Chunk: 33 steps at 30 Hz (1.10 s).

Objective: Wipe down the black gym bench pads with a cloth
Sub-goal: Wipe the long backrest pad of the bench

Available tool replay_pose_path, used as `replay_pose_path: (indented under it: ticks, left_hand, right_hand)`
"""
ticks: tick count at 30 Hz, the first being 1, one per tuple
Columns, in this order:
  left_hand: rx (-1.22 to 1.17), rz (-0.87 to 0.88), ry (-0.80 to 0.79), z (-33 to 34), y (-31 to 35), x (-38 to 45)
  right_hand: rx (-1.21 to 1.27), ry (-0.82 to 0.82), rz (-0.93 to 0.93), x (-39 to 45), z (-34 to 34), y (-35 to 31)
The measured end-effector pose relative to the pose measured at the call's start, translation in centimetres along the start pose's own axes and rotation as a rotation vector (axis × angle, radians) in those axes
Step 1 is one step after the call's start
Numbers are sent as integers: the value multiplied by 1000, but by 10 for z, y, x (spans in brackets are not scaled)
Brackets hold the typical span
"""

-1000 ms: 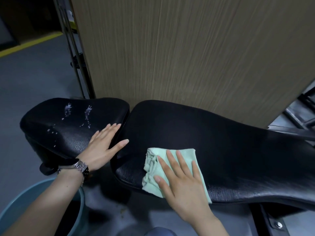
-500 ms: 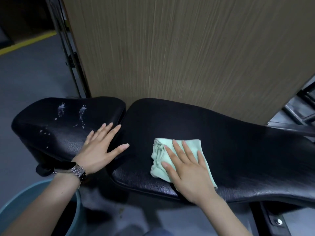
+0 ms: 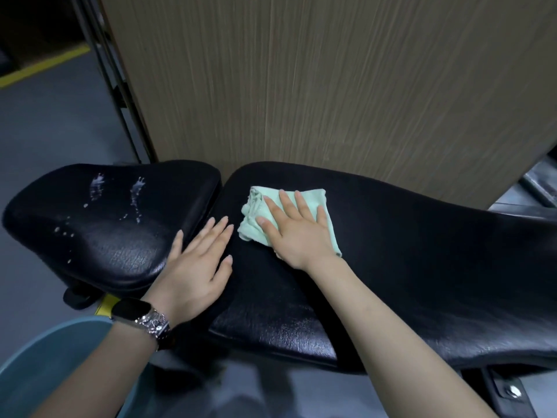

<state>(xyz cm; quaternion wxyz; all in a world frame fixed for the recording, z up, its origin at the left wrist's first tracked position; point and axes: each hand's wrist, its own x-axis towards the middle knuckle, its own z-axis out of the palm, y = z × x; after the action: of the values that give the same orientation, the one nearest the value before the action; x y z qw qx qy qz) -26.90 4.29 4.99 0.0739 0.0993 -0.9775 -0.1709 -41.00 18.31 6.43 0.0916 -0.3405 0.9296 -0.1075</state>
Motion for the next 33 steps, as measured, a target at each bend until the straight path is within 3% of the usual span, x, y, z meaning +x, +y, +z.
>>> replay_pose_path:
  ticks: [8, 13, 24, 33]
  left_hand:
    - [56, 27, 72, 13, 1, 2]
    - [153, 41, 17, 7, 3, 11]
    - [124, 9, -53, 6, 19, 33]
    - [88, 55, -99, 17, 52, 33]
  right_hand:
    - [-14, 18, -6, 73, -5, -12]
    - [-3, 29, -14, 93, -6, -14]
    - [-21, 40, -38, 86, -9, 5]
    - [-35, 47, 1, 54, -18, 58]
